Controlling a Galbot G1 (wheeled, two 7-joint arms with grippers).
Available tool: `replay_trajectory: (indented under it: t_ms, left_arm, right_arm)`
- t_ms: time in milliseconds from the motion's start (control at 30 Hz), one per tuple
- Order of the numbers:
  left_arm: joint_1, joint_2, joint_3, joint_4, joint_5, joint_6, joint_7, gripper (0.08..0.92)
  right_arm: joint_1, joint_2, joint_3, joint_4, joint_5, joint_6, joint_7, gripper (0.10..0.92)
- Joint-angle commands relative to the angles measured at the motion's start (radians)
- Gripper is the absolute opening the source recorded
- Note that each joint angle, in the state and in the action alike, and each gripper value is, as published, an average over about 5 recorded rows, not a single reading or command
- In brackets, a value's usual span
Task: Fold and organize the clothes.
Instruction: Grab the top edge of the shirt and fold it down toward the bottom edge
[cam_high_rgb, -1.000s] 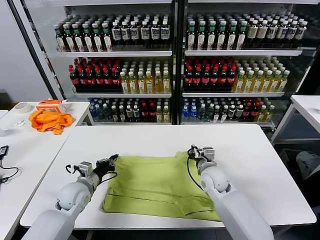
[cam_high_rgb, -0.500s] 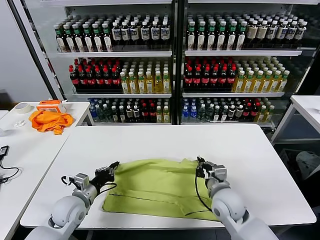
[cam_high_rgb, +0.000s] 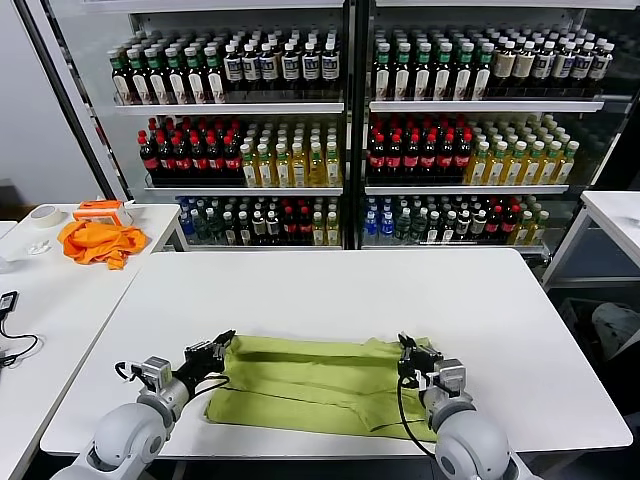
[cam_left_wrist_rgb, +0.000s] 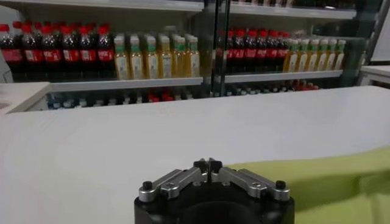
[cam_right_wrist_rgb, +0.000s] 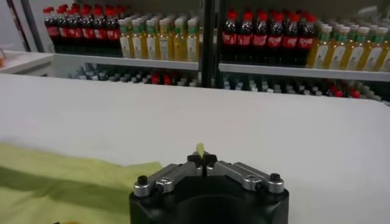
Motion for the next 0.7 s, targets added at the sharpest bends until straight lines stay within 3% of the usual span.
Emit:
replay_trajectory:
  t_ms: [33,700]
  left_arm:
    - [0.062,0.003,-0.011,-0.019,0.024,-0.012,0.003,0.084]
    - [0.075,-0.007,-0.002,-0.010,0.073,-0.007,-0.003,0.084]
  right_arm:
    - [-0.060,0.000,0.009,0.022,-0.049,0.006,-0.008,0.111]
    - [-0.089,0.004,0.016,0.008,-0.080,0.010,-0.031,0.111]
